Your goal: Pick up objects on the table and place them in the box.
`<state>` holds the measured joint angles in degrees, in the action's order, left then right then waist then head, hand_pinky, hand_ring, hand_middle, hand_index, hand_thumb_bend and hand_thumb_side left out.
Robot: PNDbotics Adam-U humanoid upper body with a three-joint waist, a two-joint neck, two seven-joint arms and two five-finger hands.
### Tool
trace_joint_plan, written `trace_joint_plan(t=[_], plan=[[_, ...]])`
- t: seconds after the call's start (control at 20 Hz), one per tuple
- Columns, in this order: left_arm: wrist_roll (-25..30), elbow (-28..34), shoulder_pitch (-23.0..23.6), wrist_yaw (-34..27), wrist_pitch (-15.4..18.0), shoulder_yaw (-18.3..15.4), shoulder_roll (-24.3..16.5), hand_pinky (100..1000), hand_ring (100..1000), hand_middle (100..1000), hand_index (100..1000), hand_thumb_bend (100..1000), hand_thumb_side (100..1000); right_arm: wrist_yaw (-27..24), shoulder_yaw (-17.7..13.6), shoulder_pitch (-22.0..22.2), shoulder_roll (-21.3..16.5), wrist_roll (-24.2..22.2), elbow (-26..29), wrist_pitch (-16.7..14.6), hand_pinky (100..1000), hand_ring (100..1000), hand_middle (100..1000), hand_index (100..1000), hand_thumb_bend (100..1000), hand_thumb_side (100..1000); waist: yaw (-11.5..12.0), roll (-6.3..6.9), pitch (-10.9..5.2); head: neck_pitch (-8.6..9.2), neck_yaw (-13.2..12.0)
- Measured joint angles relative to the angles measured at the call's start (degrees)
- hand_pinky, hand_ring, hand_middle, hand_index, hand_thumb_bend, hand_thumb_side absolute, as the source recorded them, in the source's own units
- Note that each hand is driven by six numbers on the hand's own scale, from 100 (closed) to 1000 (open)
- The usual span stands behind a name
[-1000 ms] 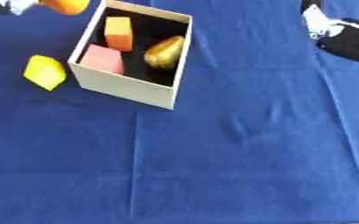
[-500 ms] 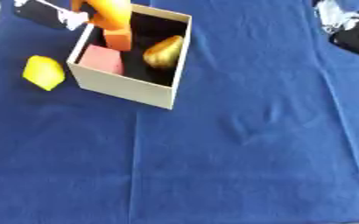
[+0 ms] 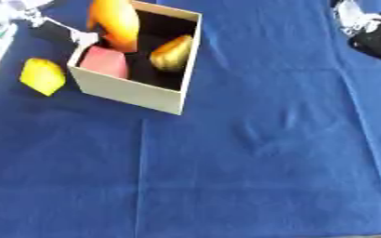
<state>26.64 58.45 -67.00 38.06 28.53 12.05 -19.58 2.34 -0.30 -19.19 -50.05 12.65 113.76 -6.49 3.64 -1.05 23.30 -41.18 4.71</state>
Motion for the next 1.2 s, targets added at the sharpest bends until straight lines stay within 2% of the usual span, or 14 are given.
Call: trace_joint_plan(t=[0.25,0.45,0.6,0.85,1.2], plan=[[-0.93,0.70,0.49,2.08,2.25,-0.85,-0.15,896,864,834,965,426,391,-0.22,0.00,0.30,0.35,-0.10,0.00,0.12,925,827,776,856,100,430,0.46,0.04,0.00,-0.01,0.15],[-1.10,2.75,0.55,0.98,2.76,-1.47,-1.16,888,859,823,930,409,369,-0.28,-0.02,0.78,0.37,-0.02,0.00,0.21,925,827,776,856,100,430,0.87,0.08,-0.06,-0.08,0.40],[-0.29,5.85,1.20,-1.27,3.10,-1.56,-2.97,876,852,814,916,412,285,-0.28,-0.05,1.17,0.37,0.04,0.00,0.24,925,827,776,856,100,430,1.25,0.08,-0.32,-0.11,0.56],[2.06,13.59,4.64,-6.05,3.76,-0.90,-9.55,873,850,812,907,434,258,-0.25,-0.41,2.32,0.35,0.43,0.00,0.17,925,827,776,855,100,431,2.19,0.41,-0.40,-0.19,1.43],[5.58,22.43,11.60,-13.06,2.71,0.90,-19.18,873,853,814,904,485,327,0.14,-0.72,3.08,0.34,1.05,0.00,0.31,926,828,774,855,100,425,2.59,0.25,-0.40,-0.54,2.32]])
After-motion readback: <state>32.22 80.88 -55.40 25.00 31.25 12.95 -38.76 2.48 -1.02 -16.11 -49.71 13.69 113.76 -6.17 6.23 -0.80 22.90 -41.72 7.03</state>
